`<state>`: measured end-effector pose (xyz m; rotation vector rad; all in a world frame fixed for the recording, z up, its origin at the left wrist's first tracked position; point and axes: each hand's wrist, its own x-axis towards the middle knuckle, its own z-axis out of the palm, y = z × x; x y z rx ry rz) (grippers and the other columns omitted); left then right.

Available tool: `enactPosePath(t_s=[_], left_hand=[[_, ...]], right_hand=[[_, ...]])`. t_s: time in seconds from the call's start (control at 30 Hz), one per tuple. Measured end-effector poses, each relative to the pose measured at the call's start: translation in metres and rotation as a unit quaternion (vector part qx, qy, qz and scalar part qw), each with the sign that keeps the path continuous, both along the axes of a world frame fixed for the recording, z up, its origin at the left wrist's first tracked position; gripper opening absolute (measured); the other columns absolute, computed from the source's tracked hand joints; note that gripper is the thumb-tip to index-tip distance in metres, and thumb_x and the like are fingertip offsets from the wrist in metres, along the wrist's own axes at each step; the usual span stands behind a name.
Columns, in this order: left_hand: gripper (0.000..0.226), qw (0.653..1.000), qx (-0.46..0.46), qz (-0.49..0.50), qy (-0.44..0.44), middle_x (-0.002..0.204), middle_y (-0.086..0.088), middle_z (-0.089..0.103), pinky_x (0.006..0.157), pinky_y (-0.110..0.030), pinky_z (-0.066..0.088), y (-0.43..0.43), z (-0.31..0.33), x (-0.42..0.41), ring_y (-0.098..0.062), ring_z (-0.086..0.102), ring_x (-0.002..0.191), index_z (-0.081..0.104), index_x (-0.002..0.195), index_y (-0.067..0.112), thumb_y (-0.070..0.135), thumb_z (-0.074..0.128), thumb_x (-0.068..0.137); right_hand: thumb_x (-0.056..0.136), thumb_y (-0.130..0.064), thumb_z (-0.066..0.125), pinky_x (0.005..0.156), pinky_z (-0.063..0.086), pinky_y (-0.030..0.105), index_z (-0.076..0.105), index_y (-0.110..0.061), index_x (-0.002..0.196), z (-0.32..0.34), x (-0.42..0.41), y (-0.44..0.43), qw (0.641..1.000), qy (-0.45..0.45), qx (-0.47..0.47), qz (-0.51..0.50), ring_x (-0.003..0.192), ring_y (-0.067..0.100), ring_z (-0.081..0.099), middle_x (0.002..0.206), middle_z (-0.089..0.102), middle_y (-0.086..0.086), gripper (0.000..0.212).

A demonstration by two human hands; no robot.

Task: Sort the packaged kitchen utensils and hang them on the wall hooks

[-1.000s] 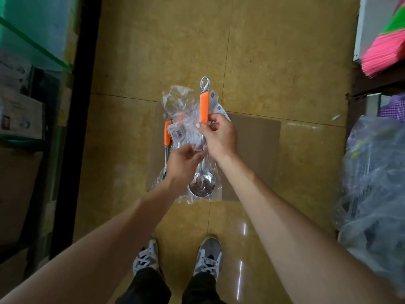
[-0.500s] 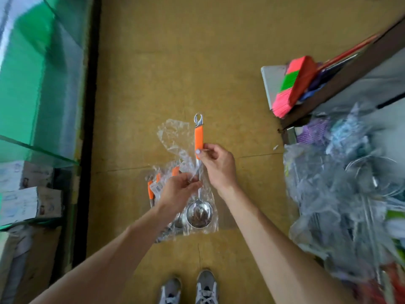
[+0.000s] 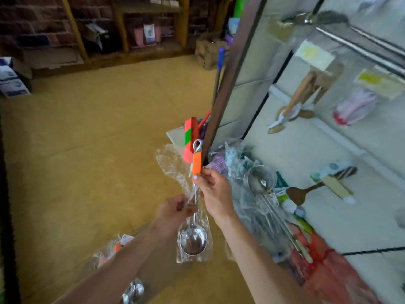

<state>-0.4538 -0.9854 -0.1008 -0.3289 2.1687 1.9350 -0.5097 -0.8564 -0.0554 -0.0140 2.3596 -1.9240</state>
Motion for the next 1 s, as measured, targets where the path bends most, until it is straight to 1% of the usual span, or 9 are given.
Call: enactPosePath(t_s=[0.1,0.23,0.33,0.43,0.57,0.63,0.77,0.87,1.0], left_hand=[[0.031,0.999,0.0,-0.038,0.012,0.06,-0.001,0.038,0.059,-0.036,0.031,0.047,0.023,-0.013,-0.014,0.035,0.059,0.055,0.077,-0.006,0.015,0.077,0.08],[0.05,0.991,0.012,-0.121,0.05,0.061,0.001,0.036,0.057,-0.03,0.029,0.118,0.055,-0.017,-0.011,0.035,0.059,0.053,0.079,-0.008,0.035,0.076,0.071],[0.06,0.982,0.002,-0.181,0.053,0.062,0.0,0.044,0.06,-0.033,0.035,0.172,0.066,-0.014,-0.013,0.042,0.06,0.059,0.08,-0.001,0.054,0.074,0.062],[0.058,0.97,0.005,-0.236,0.048,0.068,-0.008,0.055,0.065,-0.036,0.04,0.229,0.074,-0.004,-0.015,0.049,0.065,0.063,0.081,0.006,0.058,0.075,0.06],[0.054,0.952,0.0,-0.303,0.043,0.073,-0.007,0.06,0.069,-0.039,0.043,0.299,0.09,0.025,-0.016,0.051,0.068,0.061,0.082,0.005,0.054,0.074,0.066],[0.044,0.944,-0.009,-0.328,0.039,0.078,-0.015,0.065,0.071,-0.045,0.049,0.335,0.096,0.043,-0.018,0.056,0.071,0.063,0.083,0.006,0.047,0.076,0.072],[0.011,0.931,-0.022,-0.361,0.04,0.081,-0.007,0.071,0.071,-0.031,0.05,0.398,0.11,0.08,-0.017,0.064,0.073,0.068,0.083,0.012,0.021,0.074,0.086],[0.006,0.922,-0.03,-0.383,0.042,0.083,-0.006,0.073,0.07,-0.025,0.052,0.441,0.113,0.107,-0.016,0.068,0.076,0.07,0.085,0.015,0.019,0.073,0.086],[0.008,0.906,-0.056,-0.416,0.044,0.075,0.004,0.072,0.072,-0.027,0.051,0.497,0.112,0.142,-0.008,0.067,0.073,0.07,0.079,0.021,0.018,0.075,0.084]], right_hand=[[0.089,-0.017,0.071,0.075,0.055,0.027,0.068,-0.028,0.094,0.035,0.009,0.048,0.999,0.02,0.001,-0.049,0.082,0.009,0.071,0.088,0.075,-0.004,0.012],[0.09,-0.016,0.07,0.074,0.053,0.023,0.069,-0.018,0.102,0.072,0.028,0.123,0.992,0.033,0.004,-0.118,0.082,0.004,0.069,0.091,0.075,-0.003,0.012],[0.09,-0.017,0.07,0.074,0.053,0.024,0.068,-0.027,0.097,0.091,0.049,0.181,0.985,0.037,0.014,-0.169,0.08,0.004,0.068,0.088,0.074,-0.006,0.012],[0.088,-0.023,0.071,0.067,0.047,0.026,0.071,-0.021,0.1,0.102,0.076,0.238,0.974,0.036,0.015,-0.222,0.068,0.002,0.061,0.08,0.071,-0.007,0.012],[0.09,-0.014,0.069,0.063,0.046,0.021,0.069,-0.013,0.101,0.109,0.118,0.308,0.957,0.029,-0.015,-0.287,0.063,-0.001,0.058,0.078,0.069,-0.004,0.011],[0.09,-0.011,0.069,0.06,0.043,0.021,0.069,-0.009,0.102,0.108,0.14,0.342,0.95,0.032,-0.02,-0.31,0.059,-0.001,0.055,0.074,0.067,-0.007,0.013],[0.089,-0.015,0.07,0.072,0.05,0.024,0.071,-0.012,0.103,0.105,0.182,0.4,0.935,0.029,-0.008,-0.352,0.076,0.007,0.066,0.086,0.073,-0.003,0.015],[0.089,-0.013,0.07,0.082,0.055,0.035,0.071,-0.015,0.101,0.1,0.215,0.439,0.924,0.028,-0.041,-0.379,0.088,0.018,0.069,0.092,0.075,0.002,0.012],[0.088,-0.009,0.071,0.084,0.055,0.032,0.071,-0.02,0.096,0.094,0.259,0.492,0.909,0.027,-0.058,-0.413,0.089,0.015,0.07,0.091,0.075,0.001,0.014]])
